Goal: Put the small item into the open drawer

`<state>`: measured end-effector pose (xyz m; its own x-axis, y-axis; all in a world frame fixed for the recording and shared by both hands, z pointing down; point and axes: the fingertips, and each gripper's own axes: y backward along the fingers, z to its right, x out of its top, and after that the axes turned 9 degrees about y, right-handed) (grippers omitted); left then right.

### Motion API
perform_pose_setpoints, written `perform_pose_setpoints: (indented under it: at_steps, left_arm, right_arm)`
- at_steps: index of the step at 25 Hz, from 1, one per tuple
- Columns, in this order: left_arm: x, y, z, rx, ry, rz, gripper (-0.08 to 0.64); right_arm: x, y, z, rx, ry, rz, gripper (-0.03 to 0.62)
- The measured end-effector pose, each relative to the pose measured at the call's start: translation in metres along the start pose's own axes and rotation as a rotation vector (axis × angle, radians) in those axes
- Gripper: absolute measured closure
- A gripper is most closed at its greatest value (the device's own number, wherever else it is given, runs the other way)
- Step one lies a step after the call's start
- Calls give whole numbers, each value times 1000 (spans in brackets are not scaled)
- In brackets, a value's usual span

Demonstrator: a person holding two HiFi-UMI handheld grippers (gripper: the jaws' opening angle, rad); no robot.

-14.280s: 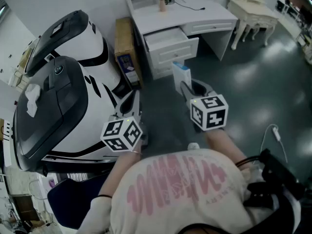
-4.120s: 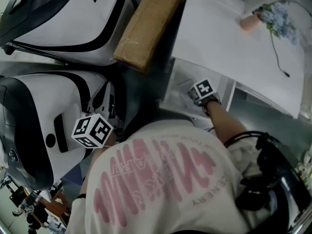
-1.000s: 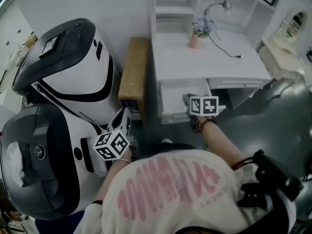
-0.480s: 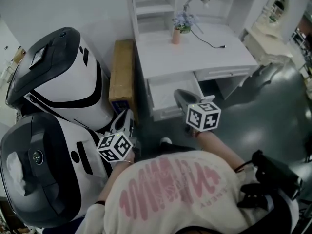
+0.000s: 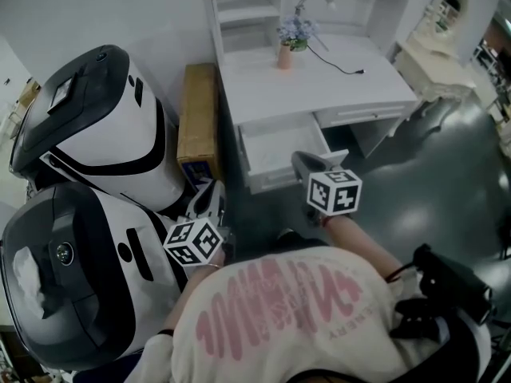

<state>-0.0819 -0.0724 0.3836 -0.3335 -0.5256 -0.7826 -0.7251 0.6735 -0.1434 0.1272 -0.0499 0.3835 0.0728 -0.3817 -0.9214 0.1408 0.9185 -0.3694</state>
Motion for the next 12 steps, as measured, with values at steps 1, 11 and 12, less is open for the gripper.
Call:
perform_pose_setpoints:
  at_steps: [1,11,12]
  left_arm:
    - [-1,1,-2,4,5,0,531]
    - [-8,-3,1,-1,20,0,531]
    - [-7,-3,3,-5,18,1,531]
  right_arm:
    - [-2,0,1,-4,0,-4,568]
    - [-9,12,18,-53,-29,-6,568]
    - [-9,12,19,-54,-24,-4,568]
